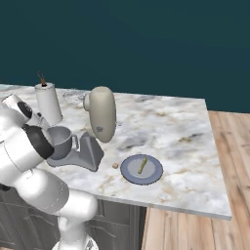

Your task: Add butter and sugar cubes to the stand mixer bowl and then turn on the stand mixer to begin making frosting.

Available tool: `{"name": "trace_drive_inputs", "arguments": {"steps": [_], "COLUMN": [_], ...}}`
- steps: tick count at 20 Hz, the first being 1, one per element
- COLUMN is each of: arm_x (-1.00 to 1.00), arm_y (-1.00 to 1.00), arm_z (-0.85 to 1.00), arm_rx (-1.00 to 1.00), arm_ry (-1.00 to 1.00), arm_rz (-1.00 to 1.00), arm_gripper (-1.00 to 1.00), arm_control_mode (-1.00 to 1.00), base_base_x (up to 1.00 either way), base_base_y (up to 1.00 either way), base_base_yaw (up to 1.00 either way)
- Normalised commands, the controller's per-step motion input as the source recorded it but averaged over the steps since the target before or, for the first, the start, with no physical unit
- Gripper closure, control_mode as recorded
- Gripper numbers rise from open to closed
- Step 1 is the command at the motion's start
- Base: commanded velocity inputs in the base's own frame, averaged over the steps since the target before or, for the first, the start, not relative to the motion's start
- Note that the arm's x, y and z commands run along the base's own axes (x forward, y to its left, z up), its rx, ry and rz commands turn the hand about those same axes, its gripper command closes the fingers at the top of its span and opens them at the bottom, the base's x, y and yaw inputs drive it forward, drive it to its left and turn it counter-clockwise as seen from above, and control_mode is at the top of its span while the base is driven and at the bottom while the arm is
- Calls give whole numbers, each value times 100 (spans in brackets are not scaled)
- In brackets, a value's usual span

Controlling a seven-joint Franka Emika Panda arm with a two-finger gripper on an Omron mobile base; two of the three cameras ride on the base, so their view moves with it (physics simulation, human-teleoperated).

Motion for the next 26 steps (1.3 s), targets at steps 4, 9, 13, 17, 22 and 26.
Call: {"name": "trace_drive_inputs", "arguments": {"steps": [4, 9, 13, 17, 22, 26], "arm_x": [10, 1, 0, 0, 0, -15], "arm_y": [0, -7, -10, -3, -1, -5], "arm_z": [0, 19, 41, 32, 5, 25], "arm_rx": [1, 1, 2, 0, 0, 9], "arm_ry": [0, 0, 0, 0, 0, 0], "arm_rz": [-6, -4, -5, -9, -26, -8], "arm_gripper": [-100, -100, -100, -100, -100, -100], "arm_control_mode": [-100, -100, -100, -100, -100, -100], "base_base_x": [0, 0, 0, 0, 0, 0], "base_base_y": [0, 0, 0, 0, 0, 0], "base_base_yaw": [0, 0, 0, 0, 0, 0]}}
